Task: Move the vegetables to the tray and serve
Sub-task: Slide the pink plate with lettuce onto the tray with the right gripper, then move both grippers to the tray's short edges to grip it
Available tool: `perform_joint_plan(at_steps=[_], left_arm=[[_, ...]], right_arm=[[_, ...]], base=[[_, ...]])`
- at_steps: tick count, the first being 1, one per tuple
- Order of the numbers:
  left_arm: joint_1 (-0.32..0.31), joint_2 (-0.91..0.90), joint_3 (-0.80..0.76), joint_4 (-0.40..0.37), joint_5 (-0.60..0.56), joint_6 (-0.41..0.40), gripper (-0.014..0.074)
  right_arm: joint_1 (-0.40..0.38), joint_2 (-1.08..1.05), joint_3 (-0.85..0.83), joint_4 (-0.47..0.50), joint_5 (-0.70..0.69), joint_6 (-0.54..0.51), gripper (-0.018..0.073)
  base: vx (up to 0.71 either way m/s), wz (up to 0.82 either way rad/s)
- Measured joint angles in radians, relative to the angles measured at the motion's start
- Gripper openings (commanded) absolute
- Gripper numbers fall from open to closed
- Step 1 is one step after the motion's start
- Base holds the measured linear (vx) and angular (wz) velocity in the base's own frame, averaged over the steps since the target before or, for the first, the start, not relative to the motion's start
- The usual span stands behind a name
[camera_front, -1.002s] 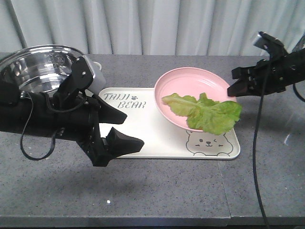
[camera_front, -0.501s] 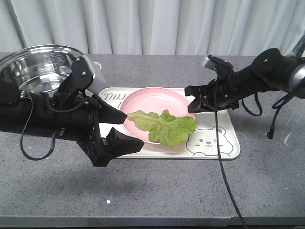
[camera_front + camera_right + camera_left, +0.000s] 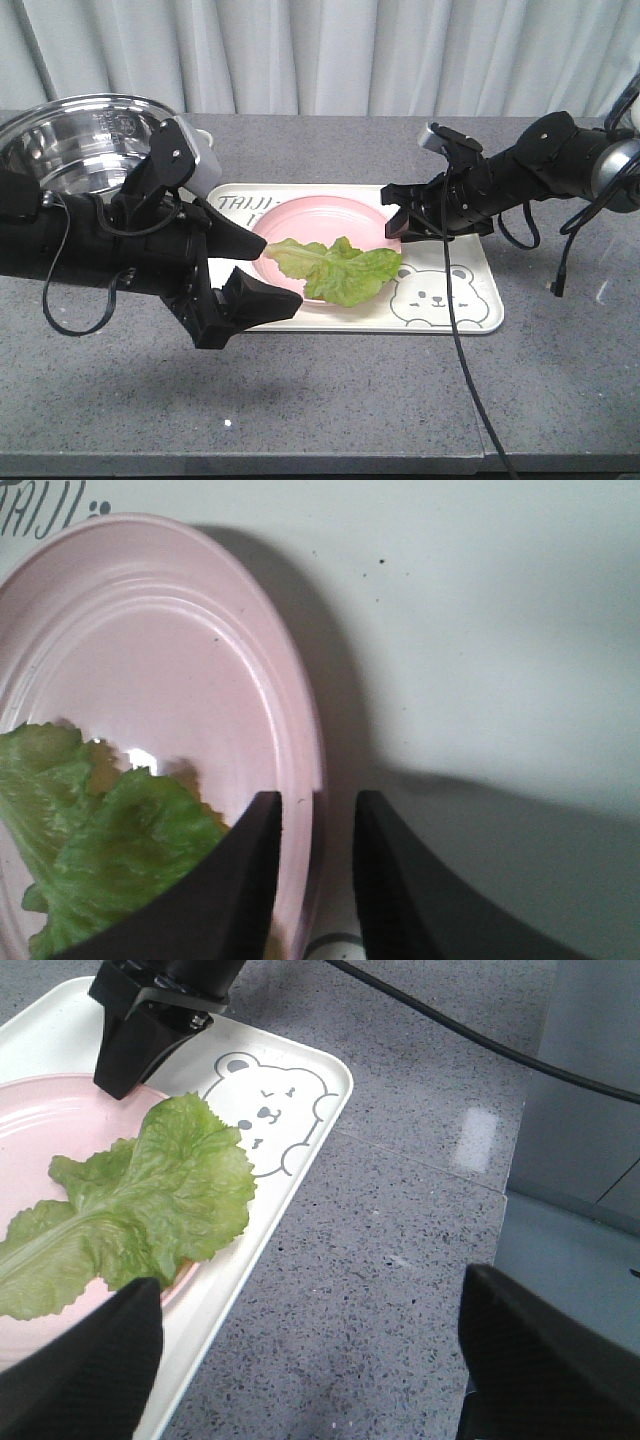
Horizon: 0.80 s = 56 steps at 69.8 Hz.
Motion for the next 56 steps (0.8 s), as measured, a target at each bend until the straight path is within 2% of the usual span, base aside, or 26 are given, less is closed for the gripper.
perform_joint_plan(at_steps=[5, 11, 20, 27, 33, 37, 44, 49, 56], left_arm=[[0.0, 0.0, 0.0, 0.011, -0.002, 0.0, 0.0587], [0.0, 0.0, 0.0, 0.043, -0.013, -0.018, 0.0587], [0.0, 0.0, -0.001, 0.131, -0.053, -0.122, 0.0587], [0.0, -0.002, -0.033, 0.265, -0.066, -0.278, 0.0587], [0.0, -0.015, -0.084, 0.415, -0.06, -0.454, 0.0587], [0.0, -0.027, -0.118, 0.533, -0.039, -0.595, 0.0587], [0.0, -0.054, -0.14, 0.674, 0.012, -0.783, 0.0587], [0.0, -0.066, -0.14, 0.74, 0.057, -0.875, 0.0587], [0.013, -0.067, -0.124, 0.771, 0.084, -0.938, 0.0587]], right_arm=[[-0.007, -0.01, 0.0, -0.001, 0.008, -0.004, 0.0355], [-0.015, -0.039, 0.0, -0.03, 0.03, -0.007, 0.0368], [-0.02, -0.118, 0.0, -0.141, 0.079, 0.013, 0.0356], [-0.02, -0.196, 0.0, -0.246, 0.12, 0.059, 0.034], [-0.02, -0.271, 0.003, -0.34, 0.154, 0.106, 0.0323], [-0.02, -0.331, 0.024, -0.378, 0.16, 0.128, 0.0314], [-0.02, -0.447, 0.116, -0.409, 0.136, 0.138, 0.0302], [-0.02, -0.532, 0.207, -0.416, 0.102, 0.136, 0.03], [-0.029, -0.609, 0.326, -0.418, 0.059, 0.13, 0.03]], base=[[0.0, 0.0], [0.0, 0.0], [0.0, 0.0], [0.0, 0.0], [0.0, 0.0], [0.0, 0.0], [0.0, 0.0], [0.0, 0.0], [0.0, 0.0]])
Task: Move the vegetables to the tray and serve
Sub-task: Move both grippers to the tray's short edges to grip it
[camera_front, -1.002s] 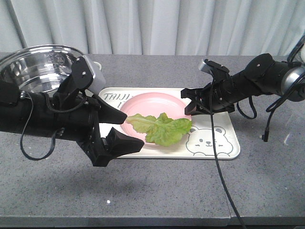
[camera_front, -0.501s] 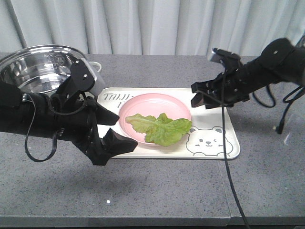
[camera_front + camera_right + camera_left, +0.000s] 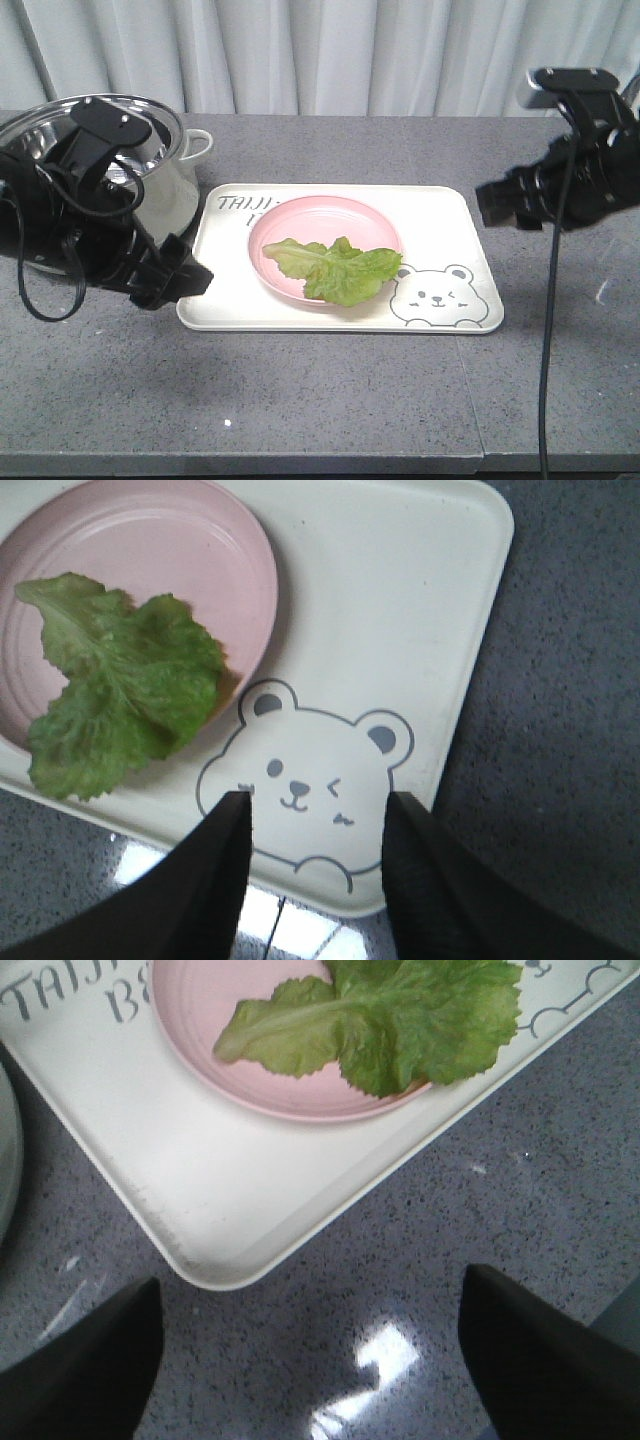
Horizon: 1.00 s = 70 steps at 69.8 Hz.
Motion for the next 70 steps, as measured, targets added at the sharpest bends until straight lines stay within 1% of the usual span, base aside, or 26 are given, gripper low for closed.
perform_joint_plan(at_steps=[5, 12, 20, 24, 31, 50, 61, 70], left_arm=[[0.028, 0.0, 0.005, 0.0, 0.014, -0.013, 0.0587], [0.089, 0.008, 0.005, -0.008, 0.023, -0.017, 0.0587], [0.15, 0.053, 0.005, -0.067, 0.046, 0.008, 0.0587], [0.163, 0.087, 0.005, -0.101, 0.047, 0.025, 0.0587], [0.174, 0.143, 0.005, -0.134, 0.038, 0.034, 0.0587], [0.174, 0.253, 0.005, -0.141, -0.019, 0.031, 0.0587], [0.174, 0.298, 0.005, -0.16, -0.047, 0.031, 0.0587], [0.174, 0.334, 0.005, -0.184, -0.083, 0.031, 0.0587]], right_arm=[[-0.023, -0.032, 0.058, -0.002, -0.006, -0.001, 0.03], [-0.081, -0.045, 0.109, -0.007, -0.001, -0.005, 0.03], [-0.132, -0.043, 0.128, -0.011, 0.048, -0.036, 0.03], [-0.14, -0.043, 0.129, -0.011, 0.064, -0.049, 0.03], [-0.142, -0.043, 0.129, -0.009, 0.074, -0.053, 0.03], [-0.142, 0.034, 0.129, -0.005, 0.09, -0.053, 0.03], [-0.142, 0.096, 0.129, 0.007, 0.058, -0.053, 0.03], [-0.142, 0.12, 0.129, 0.037, 0.027, -0.071, 0.03]], base=[[0.0, 0.0], [0.0, 0.0], [0.0, 0.0], [0.0, 0.0], [0.0, 0.0], [0.0, 0.0], [0.0, 0.0], [0.0, 0.0]])
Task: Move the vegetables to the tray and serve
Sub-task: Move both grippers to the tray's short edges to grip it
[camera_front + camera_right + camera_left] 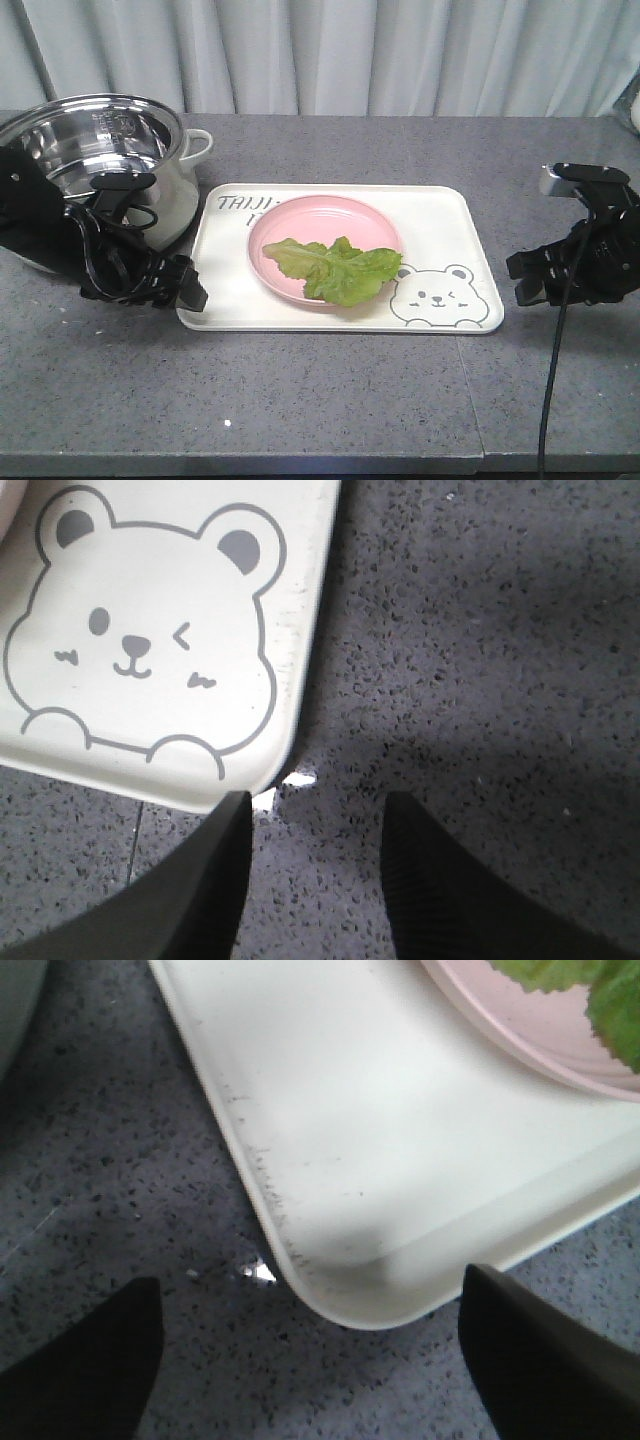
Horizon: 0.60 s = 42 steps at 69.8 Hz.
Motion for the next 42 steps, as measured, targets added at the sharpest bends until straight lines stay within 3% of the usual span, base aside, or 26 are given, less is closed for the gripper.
perform_joint_plan(at_steps=[42], left_arm=[[-0.01, 0.058, -0.002, -0.056, -0.063, 0.004, 0.0587]], right_arm=[[0.0, 0.12, 0.0, 0.22, -0.057, -0.169, 0.03]], base=[[0.0, 0.0]])
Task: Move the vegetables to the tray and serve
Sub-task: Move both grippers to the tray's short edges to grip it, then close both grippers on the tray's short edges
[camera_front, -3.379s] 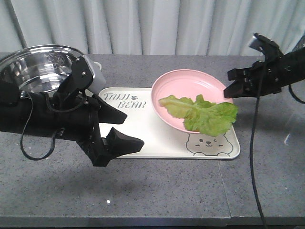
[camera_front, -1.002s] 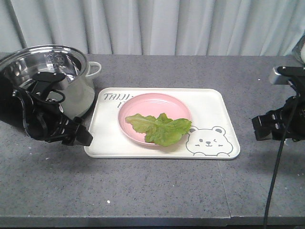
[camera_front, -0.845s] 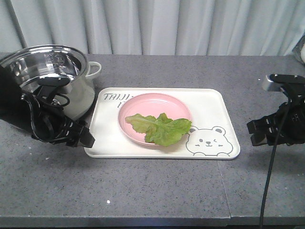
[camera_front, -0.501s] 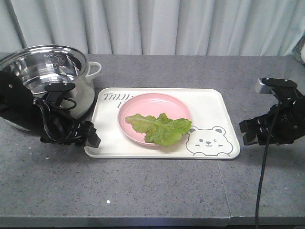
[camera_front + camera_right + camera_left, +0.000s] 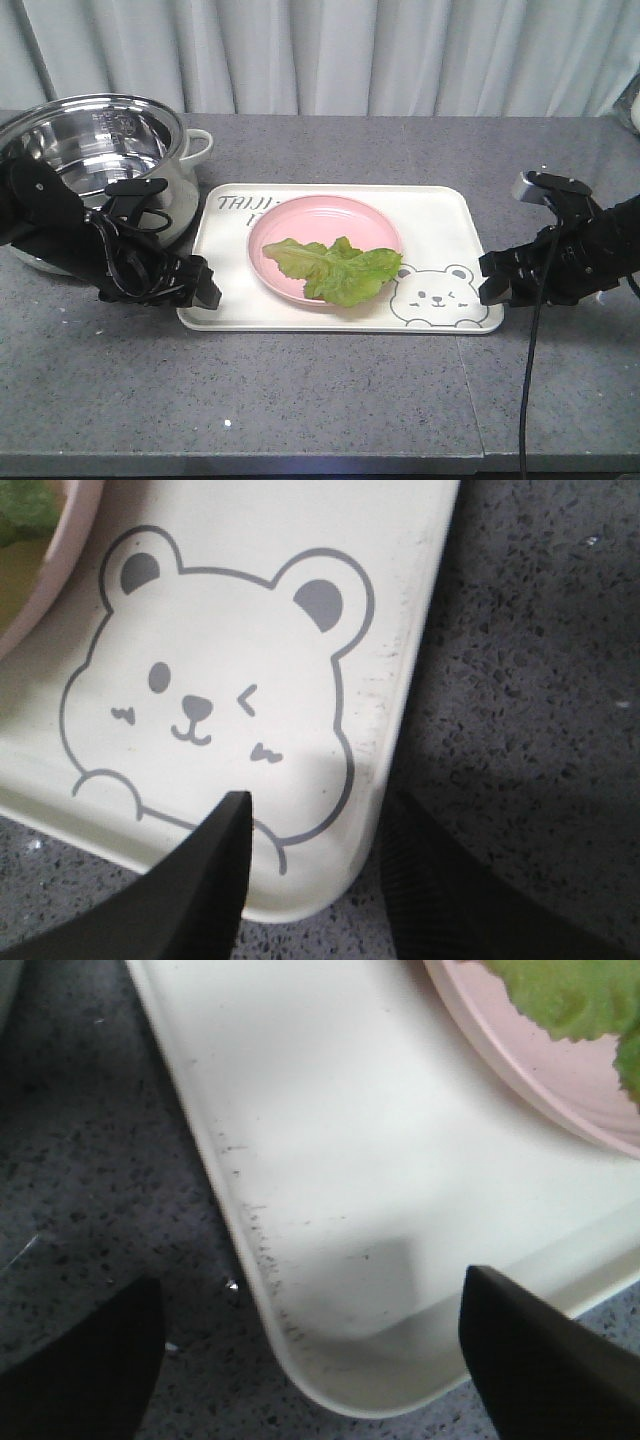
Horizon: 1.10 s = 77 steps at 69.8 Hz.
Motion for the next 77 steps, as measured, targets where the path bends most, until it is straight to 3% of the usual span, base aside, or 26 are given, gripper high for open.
perform_joint_plan(at_steps=[64, 77], left_arm=[[0.0, 0.007, -0.001, -0.055, -0.001, 0.007, 0.0587], [-0.013, 0.009, -0.001, -0.06, -0.027, 0.006, 0.0552]], right_arm=[[0.0, 0.035, 0.0, 0.015, -0.039, -0.05, 0.03], [0.0, 0.035, 0.0, 0.017, -0.039, -0.052, 0.03]], base=[[0.0, 0.0], [0.0, 0.0]])
